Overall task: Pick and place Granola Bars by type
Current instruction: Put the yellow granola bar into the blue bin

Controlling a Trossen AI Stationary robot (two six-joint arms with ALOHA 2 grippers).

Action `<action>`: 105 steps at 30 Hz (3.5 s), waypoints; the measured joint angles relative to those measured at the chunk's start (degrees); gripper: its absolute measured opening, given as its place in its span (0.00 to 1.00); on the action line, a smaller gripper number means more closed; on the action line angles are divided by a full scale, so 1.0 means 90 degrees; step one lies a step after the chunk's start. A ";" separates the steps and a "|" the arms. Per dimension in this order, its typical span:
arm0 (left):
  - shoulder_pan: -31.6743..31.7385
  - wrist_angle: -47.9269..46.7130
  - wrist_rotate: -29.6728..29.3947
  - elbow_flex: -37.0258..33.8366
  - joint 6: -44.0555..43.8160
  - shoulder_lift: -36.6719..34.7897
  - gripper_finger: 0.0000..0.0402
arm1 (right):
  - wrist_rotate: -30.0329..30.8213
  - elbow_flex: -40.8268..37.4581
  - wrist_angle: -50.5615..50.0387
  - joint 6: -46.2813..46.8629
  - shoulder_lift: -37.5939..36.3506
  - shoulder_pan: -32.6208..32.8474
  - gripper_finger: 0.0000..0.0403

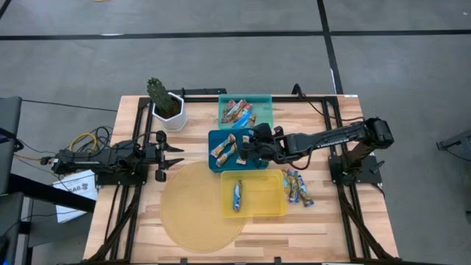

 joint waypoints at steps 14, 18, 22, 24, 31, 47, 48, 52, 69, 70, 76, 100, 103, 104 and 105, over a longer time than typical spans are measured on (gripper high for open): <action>0.0000 0.0002 0.0000 0.0002 0.0006 0.0000 0.34 | -0.0163 0.0095 -0.0601 0.0952 0.0148 -0.0049 0.11; 0.0001 0.0002 0.0000 0.0002 0.0000 -0.0002 0.34 | -0.0667 0.0095 -0.0488 0.1120 0.0469 -0.0166 0.11; 0.0002 0.0000 0.0000 0.0002 0.0007 0.0000 0.34 | -0.1097 0.0083 -0.0339 0.1125 0.0857 -0.0313 0.11; 0.0001 0.0002 0.0000 0.0002 0.0000 -0.0003 0.34 | -0.1263 0.0080 -0.0369 0.1197 0.0999 -0.0371 0.11; 0.0002 0.0001 0.0000 0.0001 0.0002 -0.0007 0.34 | -0.2013 0.0080 -0.0146 0.1228 0.1455 -0.0474 0.11; 0.0001 0.0002 0.0000 0.0001 -0.0003 -0.0007 0.34 | -0.2202 0.0083 -0.0439 0.1556 0.1454 -0.0498 0.22; 0.0000 0.0002 0.0000 0.0000 0.0000 -0.0007 0.34 | -0.2202 0.0083 -0.0440 0.1556 0.1454 -0.0498 0.24; 0.0000 0.0002 0.0000 0.0002 0.0002 -0.0007 0.34 | -0.2148 0.0083 -0.0443 0.1554 0.1452 -0.0498 0.30; 0.0000 0.0002 0.0000 0.0002 -0.0025 -0.0007 0.34 | -0.0933 0.0080 -0.0691 0.1168 0.0691 -0.0039 0.38; 0.0001 0.0002 -0.0002 0.0000 -0.0020 -0.0007 0.34 | -0.0823 0.0080 -0.0777 0.1169 0.0581 0.0017 0.38; 0.0000 0.0002 0.0000 0.0001 -0.0022 -0.0007 0.34 | -0.0208 0.0083 -0.1120 0.1168 -0.0072 0.0319 0.36; 0.0000 0.0002 0.0000 0.0002 -0.0003 -0.0010 0.34 | 0.0581 0.0083 -0.4073 0.3252 -0.1190 0.1216 0.35; 0.0000 0.0002 0.0000 0.0000 0.0009 -0.0010 0.34 | 0.0412 0.0082 -0.4214 0.3394 -0.1171 0.1227 0.36; 0.0000 0.0002 0.0000 0.0002 0.0008 -0.0009 0.34 | 0.0330 0.0065 -0.4235 0.3401 -0.1172 0.1224 0.36; 0.0000 0.0002 0.0000 0.0002 0.0002 -0.0008 0.34 | 0.0264 0.0020 -0.4192 0.3399 -0.1182 0.1226 0.35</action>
